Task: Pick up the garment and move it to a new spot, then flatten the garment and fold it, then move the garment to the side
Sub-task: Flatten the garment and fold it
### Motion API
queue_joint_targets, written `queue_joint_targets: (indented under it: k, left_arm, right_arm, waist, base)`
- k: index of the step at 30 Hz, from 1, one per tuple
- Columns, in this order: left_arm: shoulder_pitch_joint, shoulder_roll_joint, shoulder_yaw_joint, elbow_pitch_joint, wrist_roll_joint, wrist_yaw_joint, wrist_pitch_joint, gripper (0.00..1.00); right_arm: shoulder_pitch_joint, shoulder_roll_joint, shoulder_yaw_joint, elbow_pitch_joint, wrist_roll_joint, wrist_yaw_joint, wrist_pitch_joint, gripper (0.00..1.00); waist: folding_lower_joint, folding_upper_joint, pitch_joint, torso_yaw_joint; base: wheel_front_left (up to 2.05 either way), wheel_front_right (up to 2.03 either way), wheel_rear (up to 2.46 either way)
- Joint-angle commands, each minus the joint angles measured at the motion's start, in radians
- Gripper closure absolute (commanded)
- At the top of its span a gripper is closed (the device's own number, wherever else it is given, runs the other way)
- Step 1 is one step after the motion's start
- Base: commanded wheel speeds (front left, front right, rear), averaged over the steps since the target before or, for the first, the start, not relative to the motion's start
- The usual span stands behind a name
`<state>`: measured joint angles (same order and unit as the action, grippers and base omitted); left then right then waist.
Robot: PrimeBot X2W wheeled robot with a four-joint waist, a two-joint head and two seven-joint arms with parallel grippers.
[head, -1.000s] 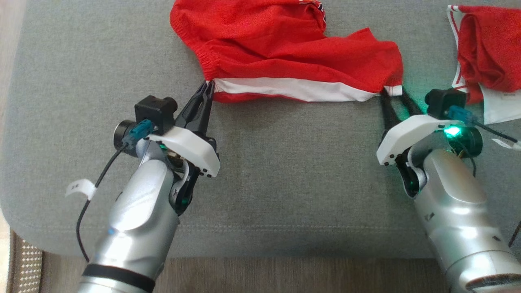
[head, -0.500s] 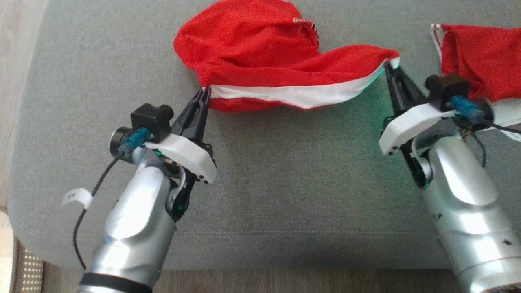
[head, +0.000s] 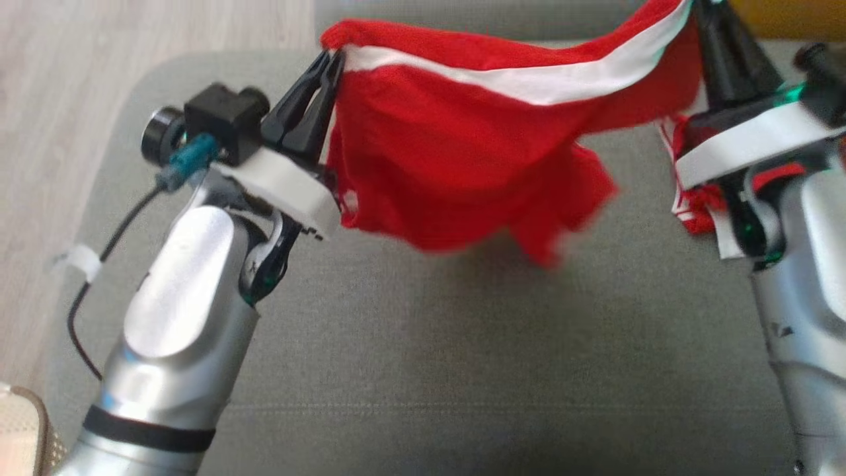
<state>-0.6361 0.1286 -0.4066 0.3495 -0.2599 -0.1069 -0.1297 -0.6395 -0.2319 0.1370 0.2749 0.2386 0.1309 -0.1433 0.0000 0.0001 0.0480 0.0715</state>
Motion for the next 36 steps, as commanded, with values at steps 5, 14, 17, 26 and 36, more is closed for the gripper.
queue_joint_targets:
  k: [5, 14, 17, 26, 36]
  left_arm:
    - [-0.067, 0.060, 0.037, -0.167, -0.046, -0.008, 0.135, 1.00]
    - [-0.182, 0.125, 0.043, -0.250, -0.118, -0.015, 0.395, 1.00]
    - [-0.288, 0.137, 0.038, -0.196, -0.139, -0.018, 0.439, 1.00]
    - [-0.721, 0.145, 0.073, 0.061, -0.085, -0.010, 0.276, 1.00]
    - [-0.791, 0.037, 0.053, 0.435, -0.055, 0.003, -0.090, 1.00]
  right_arm:
    - [0.020, 0.006, -0.065, -0.181, 0.017, 0.000, 0.126, 1.00]
    - [-0.076, 0.090, -0.156, -0.379, 0.001, 0.000, 0.434, 1.00]
    - [-0.202, 0.116, -0.138, -0.322, 0.009, 0.000, 0.491, 1.00]
    - [-0.738, 0.158, -0.115, 0.043, -0.081, 0.000, 0.275, 1.00]
    - [-0.783, 0.181, -0.095, 0.487, -0.007, 0.000, 0.023, 1.00]
  waist:
    - [0.0000, -0.0001, -0.065, 0.009]
    - [0.0000, -0.0001, 0.043, -0.001]
    - [0.0000, -0.0001, 0.130, -0.016]
    - [0.0000, -0.0001, 0.411, -0.048]
    - [0.0000, -0.0001, 0.534, -0.004]
  base:
    - [0.00, 0.00, 0.00]
    - [0.00, 0.00, 0.00]
    - [0.00, 0.00, 0.00]
    - [0.00, 0.00, 0.00]
    - [0.00, 0.00, 0.00]
